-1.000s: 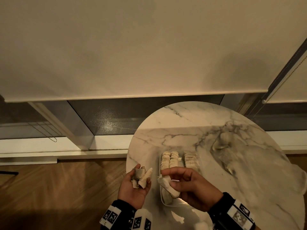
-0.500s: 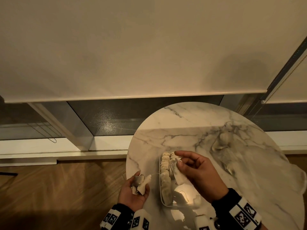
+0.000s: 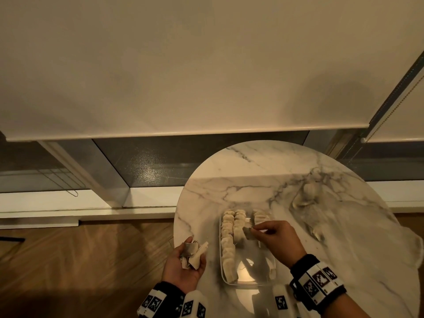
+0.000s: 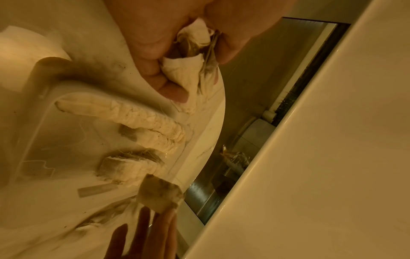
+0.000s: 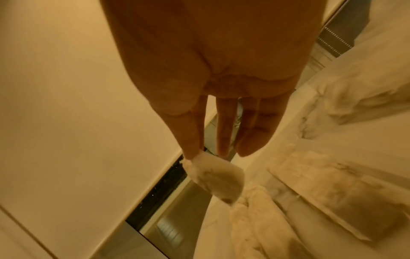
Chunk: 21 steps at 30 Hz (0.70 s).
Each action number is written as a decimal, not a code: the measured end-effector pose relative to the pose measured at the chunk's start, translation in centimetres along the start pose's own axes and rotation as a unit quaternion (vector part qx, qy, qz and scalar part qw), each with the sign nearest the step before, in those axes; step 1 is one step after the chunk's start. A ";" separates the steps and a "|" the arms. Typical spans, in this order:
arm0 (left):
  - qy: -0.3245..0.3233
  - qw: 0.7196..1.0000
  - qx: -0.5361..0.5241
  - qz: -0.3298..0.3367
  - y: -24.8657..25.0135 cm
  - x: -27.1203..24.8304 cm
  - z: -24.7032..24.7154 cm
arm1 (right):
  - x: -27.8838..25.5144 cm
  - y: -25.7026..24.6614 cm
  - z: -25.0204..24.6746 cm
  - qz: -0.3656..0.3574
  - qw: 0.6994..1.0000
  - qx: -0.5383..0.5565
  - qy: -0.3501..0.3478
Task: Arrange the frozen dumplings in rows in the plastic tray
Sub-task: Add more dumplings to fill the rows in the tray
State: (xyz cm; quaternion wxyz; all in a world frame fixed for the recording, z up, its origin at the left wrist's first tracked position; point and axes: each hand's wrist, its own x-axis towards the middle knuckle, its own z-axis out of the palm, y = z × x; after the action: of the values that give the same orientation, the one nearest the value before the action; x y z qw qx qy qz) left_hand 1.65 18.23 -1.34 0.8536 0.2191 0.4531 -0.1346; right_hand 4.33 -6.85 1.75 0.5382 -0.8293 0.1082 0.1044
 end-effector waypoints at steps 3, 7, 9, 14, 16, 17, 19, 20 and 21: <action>0.000 1.000 0.002 0.001 -0.1 0.0 -0.1 | 0.8 0.8 0.6 0.032 0.999 0.007 -0.020; -0.002 1.000 0.003 0.002 -0.2 0.0 -0.1 | 2.3 2.5 1.2 0.043 0.995 -0.080 -0.042; -0.001 1.000 0.003 0.003 -0.3 -0.1 -0.1 | 2.8 3.2 1.6 0.051 0.991 -0.109 -0.058; 0.005 1.000 0.001 -0.001 -0.2 0.1 -0.3 | 4.3 4.6 2.5 0.106 0.977 -0.138 -0.123; 0.008 1.000 0.002 -0.002 -0.2 0.3 -0.4 | 4.9 5.1 2.9 0.131 0.970 -0.140 -0.149; 0.009 1.000 0.003 -0.001 -0.2 0.4 -0.5 | 5.2 5.3 3.1 0.139 0.969 -0.139 -0.153; 0.011 1.000 0.004 0.000 -0.2 0.5 -0.6 | 5.8 5.6 3.6 0.145 0.970 -0.135 -0.142; 0.012 1.000 0.004 0.001 -0.2 0.5 -0.6 | 6.1 5.8 3.9 0.146 0.972 -0.134 -0.130; 0.013 1.000 0.005 0.001 -0.2 0.5 -0.6 | 6.4 5.9 4.1 0.146 0.973 -0.132 -0.117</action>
State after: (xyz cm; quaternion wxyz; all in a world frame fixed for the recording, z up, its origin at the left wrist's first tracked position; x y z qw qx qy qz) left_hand 1.38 18.32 -2.13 0.8466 0.2257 0.4632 -0.1332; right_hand 8.50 -5.84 -6.89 0.4121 -0.8502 0.1493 0.2916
